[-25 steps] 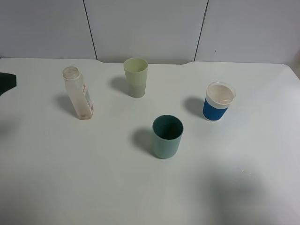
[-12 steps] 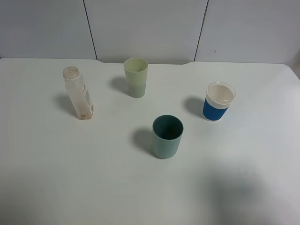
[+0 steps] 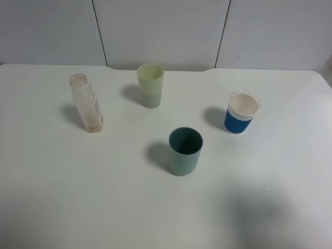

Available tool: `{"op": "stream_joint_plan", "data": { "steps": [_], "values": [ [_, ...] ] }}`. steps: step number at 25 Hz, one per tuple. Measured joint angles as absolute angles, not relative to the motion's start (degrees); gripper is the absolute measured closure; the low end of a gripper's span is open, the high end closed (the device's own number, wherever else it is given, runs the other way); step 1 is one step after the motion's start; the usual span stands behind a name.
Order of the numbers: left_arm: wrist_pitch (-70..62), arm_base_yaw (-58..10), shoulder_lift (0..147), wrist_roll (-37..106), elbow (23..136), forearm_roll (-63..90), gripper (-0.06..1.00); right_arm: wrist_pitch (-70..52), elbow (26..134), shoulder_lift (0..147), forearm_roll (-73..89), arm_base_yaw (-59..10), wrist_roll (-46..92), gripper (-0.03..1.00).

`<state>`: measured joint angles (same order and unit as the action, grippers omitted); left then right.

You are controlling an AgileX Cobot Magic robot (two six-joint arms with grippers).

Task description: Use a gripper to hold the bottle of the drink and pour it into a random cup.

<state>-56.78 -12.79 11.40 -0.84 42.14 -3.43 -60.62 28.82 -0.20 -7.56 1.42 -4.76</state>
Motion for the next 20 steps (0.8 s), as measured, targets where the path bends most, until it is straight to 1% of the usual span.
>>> {"op": "stream_joint_plan", "data": {
  "steps": [5, 11, 20],
  "values": [
    [-60.50, -12.12, 6.74, -0.73, 42.19, -3.74, 0.12, -60.62, 28.82, -0.20, -7.56, 1.42, -4.76, 0.33],
    [-61.37, -7.69, 1.65, -0.73, 42.25, -3.90, 0.12, -60.62, 28.82, -0.20, -7.56, 1.42, -4.76, 0.33],
    [-61.94, -7.38, -0.28, -0.73, 40.94, -3.80, 0.12, -60.62, 28.82, -0.20, -7.56, 1.42, -4.76, 0.33]
  ]
}}
